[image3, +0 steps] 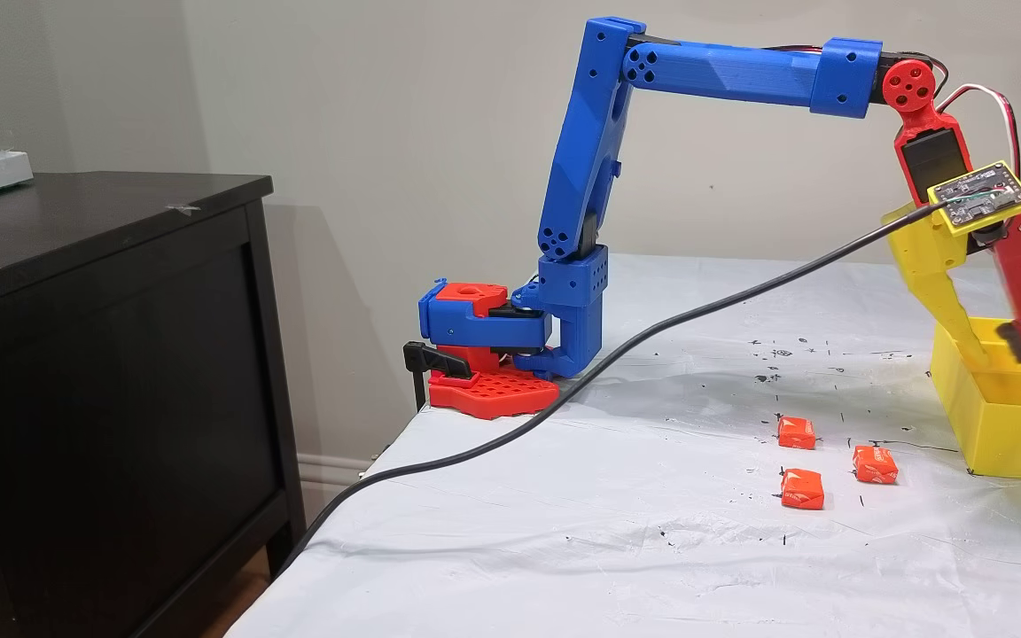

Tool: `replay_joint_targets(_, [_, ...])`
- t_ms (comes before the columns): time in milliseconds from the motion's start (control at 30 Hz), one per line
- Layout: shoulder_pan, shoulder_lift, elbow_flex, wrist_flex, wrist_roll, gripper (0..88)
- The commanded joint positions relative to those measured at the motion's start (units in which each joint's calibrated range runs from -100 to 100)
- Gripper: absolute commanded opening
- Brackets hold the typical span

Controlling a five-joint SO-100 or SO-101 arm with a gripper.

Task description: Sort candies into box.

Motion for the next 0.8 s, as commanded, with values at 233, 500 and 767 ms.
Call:
replay_joint_targets(233, [1.82,-16.6,9.96,6.79,3.37,0.2])
replay_joint_targets(500, [4.18,-21.43,18.43,11.95,6.69,0.1])
replay_joint_targets(767, [4.99,-26.86,27.8,11.38,8.6,8.5])
